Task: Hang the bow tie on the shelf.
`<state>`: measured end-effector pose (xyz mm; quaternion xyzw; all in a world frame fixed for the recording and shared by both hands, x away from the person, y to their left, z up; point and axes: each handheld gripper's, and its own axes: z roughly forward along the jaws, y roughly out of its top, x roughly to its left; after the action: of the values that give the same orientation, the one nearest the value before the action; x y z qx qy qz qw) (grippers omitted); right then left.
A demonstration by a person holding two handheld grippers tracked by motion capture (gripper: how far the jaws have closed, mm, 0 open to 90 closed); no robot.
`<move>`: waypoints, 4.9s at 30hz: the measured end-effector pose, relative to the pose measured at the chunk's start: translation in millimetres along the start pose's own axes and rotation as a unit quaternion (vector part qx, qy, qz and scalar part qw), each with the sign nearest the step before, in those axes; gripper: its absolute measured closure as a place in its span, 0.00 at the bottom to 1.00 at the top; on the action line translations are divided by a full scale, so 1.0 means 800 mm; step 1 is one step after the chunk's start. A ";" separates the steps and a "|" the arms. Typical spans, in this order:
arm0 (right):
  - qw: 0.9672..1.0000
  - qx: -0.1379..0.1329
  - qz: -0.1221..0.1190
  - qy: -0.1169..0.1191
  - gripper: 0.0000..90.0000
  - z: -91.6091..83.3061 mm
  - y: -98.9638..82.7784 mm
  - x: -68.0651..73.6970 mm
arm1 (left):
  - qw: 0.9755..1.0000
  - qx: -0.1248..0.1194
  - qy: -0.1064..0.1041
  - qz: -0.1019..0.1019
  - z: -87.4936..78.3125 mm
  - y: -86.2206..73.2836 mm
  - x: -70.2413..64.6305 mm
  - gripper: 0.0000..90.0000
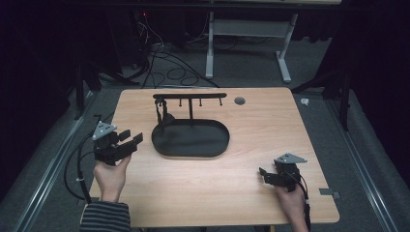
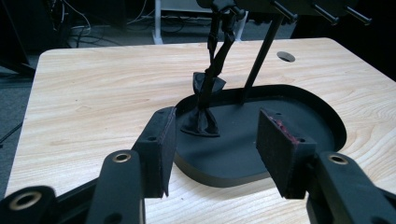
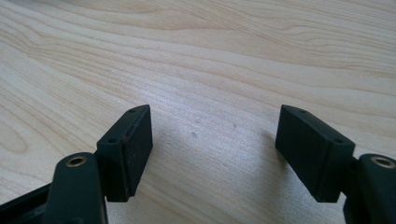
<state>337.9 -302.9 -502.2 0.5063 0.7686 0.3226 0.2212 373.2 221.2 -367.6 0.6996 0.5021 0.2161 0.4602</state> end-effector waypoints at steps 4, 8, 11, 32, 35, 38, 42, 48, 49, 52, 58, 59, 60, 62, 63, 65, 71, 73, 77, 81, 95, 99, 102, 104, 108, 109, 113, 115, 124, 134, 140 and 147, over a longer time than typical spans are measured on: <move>1.000 0.000 0.000 0.000 0.32 0.000 0.000 0.000 | 1.000 0.002 -0.001 -0.002 -0.001 -0.003 0.000 0.53; 1.000 0.000 0.000 0.000 0.32 0.000 0.000 0.000 | 1.000 0.002 -0.003 -0.004 -0.002 -0.008 0.000 0.54; 1.000 0.000 0.000 0.000 0.32 0.000 0.000 0.000 | 1.000 0.002 -0.005 -0.006 -0.002 -0.011 -0.001 0.54; 1.000 0.000 0.000 0.000 0.32 0.000 0.000 0.000 | 1.000 0.006 -0.017 -0.010 -0.011 -0.031 -0.008 0.53; 1.000 0.000 0.000 0.000 0.32 0.000 0.000 0.000 | 1.000 0.010 -0.017 -0.009 -0.009 -0.035 -0.009 0.54; 1.000 0.000 0.000 0.000 0.32 0.000 0.000 0.000 | 1.000 0.015 -0.018 -0.008 -0.008 -0.039 -0.009 0.54; 1.000 0.000 0.000 0.000 0.32 0.000 0.000 0.000 | 1.000 0.017 -0.021 -0.008 -0.008 -0.044 -0.010 0.53; 1.000 0.000 0.000 0.000 0.32 0.000 0.000 0.000 | 0.999 0.022 -0.026 -0.007 -0.006 -0.050 -0.015 0.53; 1.000 0.000 0.000 0.000 0.32 0.000 0.000 0.000 | 0.999 0.022 -0.027 -0.007 -0.006 -0.051 -0.016 0.53; 1.000 0.000 0.000 0.000 0.32 0.000 0.000 0.000 | 0.999 0.022 -0.030 -0.007 -0.004 -0.053 -0.018 0.53; 1.000 0.000 0.000 0.000 0.32 0.000 0.000 0.000 | 0.999 0.026 -0.035 -0.006 0.000 -0.059 -0.023 0.54; 1.000 0.000 0.000 0.000 0.32 0.000 0.000 0.000 | 0.999 0.027 -0.036 -0.006 0.000 -0.060 -0.023 0.54; 1.000 0.000 0.000 0.000 0.32 0.000 0.000 0.000 | 0.999 0.026 -0.036 -0.007 0.001 -0.061 -0.024 0.54; 1.000 0.000 0.000 0.000 0.32 0.000 0.000 0.000 | 0.999 0.026 -0.038 -0.008 0.002 -0.063 -0.025 0.54; 1.000 0.000 0.000 0.000 0.32 0.000 0.000 0.000 | 0.999 0.026 -0.039 -0.009 0.002 -0.064 -0.026 0.54; 1.000 0.000 0.000 0.000 0.32 0.000 0.000 0.000 | 0.999 0.028 -0.042 -0.010 0.004 -0.066 -0.027 0.54; 1.000 0.000 0.000 0.000 0.32 0.000 0.000 0.000 | 0.998 0.036 -0.050 -0.010 0.009 -0.071 -0.031 0.54; 1.000 0.000 0.000 0.000 0.32 0.000 0.000 0.000 | 0.998 0.036 -0.052 -0.011 0.010 -0.072 -0.032 0.54; 1.000 0.000 0.000 0.000 0.32 0.000 0.000 0.000 | 0.998 0.038 -0.056 -0.013 0.014 -0.076 -0.036 0.54; 1.000 0.000 0.000 0.000 0.32 0.000 0.000 0.000 | 0.997 0.042 -0.059 -0.014 0.018 -0.080 -0.038 0.54; 1.000 0.000 0.000 0.000 0.32 0.000 0.000 0.000 | 0.997 0.059 -0.059 0.001 0.037 -0.087 -0.054 0.54; 1.000 0.000 0.000 0.000 0.32 0.000 0.000 0.000 | 0.996 0.064 -0.061 0.003 0.043 -0.090 -0.057 0.53; 1.000 0.000 -0.001 0.000 0.32 0.000 0.000 0.000 | 0.996 0.067 -0.063 0.001 0.046 -0.092 -0.059 0.53; 1.000 0.000 -0.001 0.000 0.32 0.000 0.000 0.000 | 0.996 0.070 -0.064 0.000 0.048 -0.094 -0.060 0.53; 1.000 0.000 -0.001 0.000 0.32 0.000 0.000 0.000 | 0.995 0.074 -0.064 0.001 0.051 -0.097 -0.061 0.54; 1.000 0.000 -0.001 0.000 0.32 0.000 0.000 0.000 | 0.995 0.075 -0.065 -0.001 0.052 -0.098 -0.062 0.54; 1.000 0.000 -0.001 0.000 0.32 0.000 0.000 0.000 | 0.995 0.080 -0.065 -0.002 0.055 -0.101 -0.062 0.54; 1.000 0.000 -0.001 0.000 0.32 0.000 0.000 0.000 | 0.995 0.080 -0.065 -0.004 0.057 -0.102 -0.063 0.54; 1.000 0.000 -0.001 0.000 0.32 0.000 0.000 0.000 | 0.994 0.088 -0.066 -0.007 0.065 -0.108 -0.067 0.54; 1.000 0.000 0.000 0.000 0.32 0.000 0.000 0.000 | 0.993 0.100 -0.068 -0.006 0.078 -0.120 -0.071 0.55; 1.000 0.000 0.000 0.000 0.32 0.000 0.000 0.000 | 0.992 0.100 -0.070 -0.008 0.084 -0.122 -0.073 0.55; 1.000 0.000 -0.001 0.000 0.32 0.000 0.000 0.000 | 0.992 0.108 -0.058 0.002 0.094 -0.127 -0.077 0.55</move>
<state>337.8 -303.1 -502.3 0.5050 0.7692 0.3226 0.2217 354.5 141.4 -481.8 0.7577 0.4935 0.1209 0.4096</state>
